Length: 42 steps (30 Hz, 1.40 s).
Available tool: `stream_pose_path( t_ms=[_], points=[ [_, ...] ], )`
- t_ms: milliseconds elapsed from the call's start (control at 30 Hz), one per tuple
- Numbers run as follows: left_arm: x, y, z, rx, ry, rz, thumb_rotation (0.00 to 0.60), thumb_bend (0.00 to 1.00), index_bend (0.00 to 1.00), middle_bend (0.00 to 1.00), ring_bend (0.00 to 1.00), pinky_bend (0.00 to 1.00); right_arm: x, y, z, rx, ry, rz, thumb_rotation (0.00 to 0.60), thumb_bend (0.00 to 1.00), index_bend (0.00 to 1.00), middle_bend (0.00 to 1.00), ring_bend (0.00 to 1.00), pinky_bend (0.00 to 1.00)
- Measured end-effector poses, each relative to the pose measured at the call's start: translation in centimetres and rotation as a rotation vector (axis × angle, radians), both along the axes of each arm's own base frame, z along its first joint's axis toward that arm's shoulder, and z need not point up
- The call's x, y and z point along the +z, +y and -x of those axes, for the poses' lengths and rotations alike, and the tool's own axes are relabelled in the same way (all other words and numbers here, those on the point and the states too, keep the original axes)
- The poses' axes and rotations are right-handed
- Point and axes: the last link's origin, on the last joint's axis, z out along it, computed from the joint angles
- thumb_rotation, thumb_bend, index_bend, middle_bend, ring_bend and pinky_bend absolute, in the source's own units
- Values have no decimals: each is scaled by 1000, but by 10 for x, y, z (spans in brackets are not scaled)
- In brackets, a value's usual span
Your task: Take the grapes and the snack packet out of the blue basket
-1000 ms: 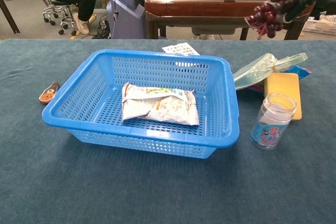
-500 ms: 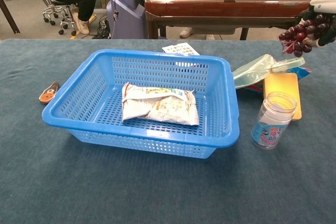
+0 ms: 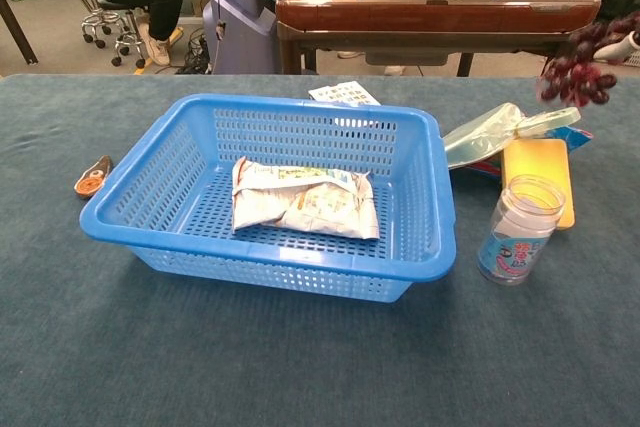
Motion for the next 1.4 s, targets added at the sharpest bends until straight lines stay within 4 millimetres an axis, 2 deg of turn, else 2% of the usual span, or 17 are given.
stream_pose_path(
  t_ms=[233, 467, 700, 900, 1200, 1400],
  points=[
    [0, 0, 0, 0, -2, -1, 600, 149, 210, 143, 128, 111, 2, 8, -17, 49, -21, -8, 600, 39, 0, 6, 71, 261],
    [0, -1, 3, 9, -3, -1, 600, 149, 210, 143, 128, 111, -19, 25, -51, 176, -47, -87, 600, 37, 0, 77, 70, 261],
    [3, -4, 7, 19, -5, -11, 600, 149, 210, 143, 129, 111, -60, 45, -110, 342, -68, -235, 600, 37, 0, 117, 80, 261],
    [5, -7, 7, 21, -6, -17, 600, 149, 210, 143, 128, 111, -100, 52, -150, 402, -76, -352, 600, 37, 0, 112, 80, 261],
    [6, -10, 8, 19, -5, -23, 600, 149, 210, 143, 128, 111, -159, 55, -190, 413, -37, -453, 600, 19, 0, 79, 79, 261],
    [9, -12, 10, 26, -4, -29, 600, 149, 210, 143, 128, 111, -195, 50, -209, 392, 6, -478, 600, 0, 0, 68, 72, 261]
  ],
)
